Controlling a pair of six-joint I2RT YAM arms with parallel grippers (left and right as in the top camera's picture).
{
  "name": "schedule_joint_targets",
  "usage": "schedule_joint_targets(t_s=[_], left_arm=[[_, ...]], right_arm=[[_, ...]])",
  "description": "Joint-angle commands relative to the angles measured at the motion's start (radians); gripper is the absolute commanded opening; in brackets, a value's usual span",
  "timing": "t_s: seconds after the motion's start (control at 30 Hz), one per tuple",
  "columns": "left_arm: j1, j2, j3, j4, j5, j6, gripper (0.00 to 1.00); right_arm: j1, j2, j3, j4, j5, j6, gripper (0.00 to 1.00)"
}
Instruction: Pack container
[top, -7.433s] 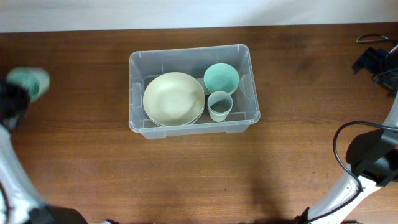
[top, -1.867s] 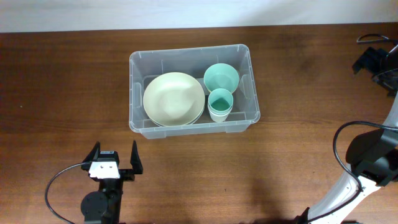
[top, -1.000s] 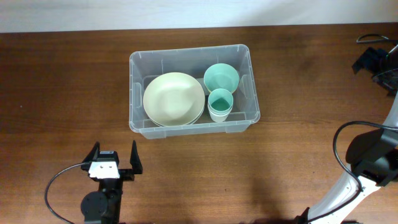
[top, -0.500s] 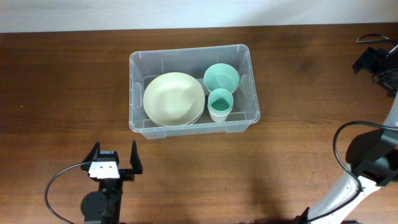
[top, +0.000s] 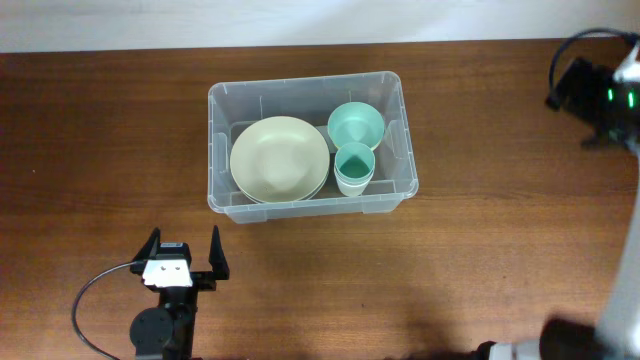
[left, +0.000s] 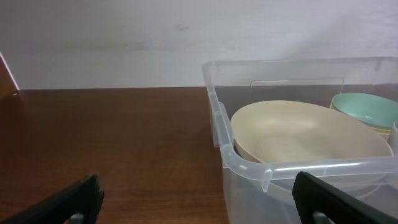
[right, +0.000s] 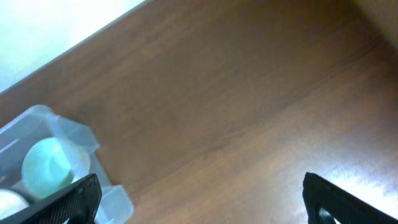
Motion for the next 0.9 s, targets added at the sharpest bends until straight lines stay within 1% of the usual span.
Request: schedule_joint_targets(t_s=[0.0,0.03,0.13,0.17,0.27,0.43,0.53,0.67,0.8,0.87], left_arm=[[-0.004,-0.008,-0.003,-0.007,-0.014,-0.006,0.99],[-0.004,-0.008,-0.003,-0.007,-0.014,-0.006,1.0],[-0.004,-0.008,-0.003,-0.007,-0.014,-0.006,0.99],[-0.004,-0.008,-0.003,-0.007,-0.014,-0.006,1.0],[-0.004,-0.008,-0.003,-0.007,-0.014,-0.006,1.0],[-0.004,-0.008,-0.003,-0.007,-0.014,-0.006,1.0],[-0.004,-0.008,-0.003,-0.007,-0.014,-0.006,1.0],[-0.004,-0.008,-0.003,-0.007,-0.014,-0.006,0.99],[-0.004,-0.008,-0.003,-0.007,-0.014,-0.006,1.0],[-0.004,-0.008,-0.003,-0.007,-0.014,-0.006,1.0]], right_arm=[[0.037,-0.231,-0.301,0.143,0.037,-0.001,0.99],[0.057,-0.352,-0.458,0.285,0.037,-0.002,0.99],[0.115,-0.548,-0.707,0.505,0.033,-0.055,0.99],[0.161,-0.667,-0.864,0.643,0.033,-0.108,0.99],[0.231,-0.85,-1.098,0.806,0.033,-0.167,0.99],[0.293,-1.085,-1.372,0.893,0.019,-0.169,0.99],[0.304,-1.202,-1.51,0.994,0.018,-0.169,0.99],[0.304,-1.315,-1.645,1.077,-0.011,-0.196,0.99],[0.304,-1.407,-1.75,1.145,-0.089,-0.3,0.99],[0.304,-1.436,-1.786,1.168,-0.113,-0.327,0.99]])
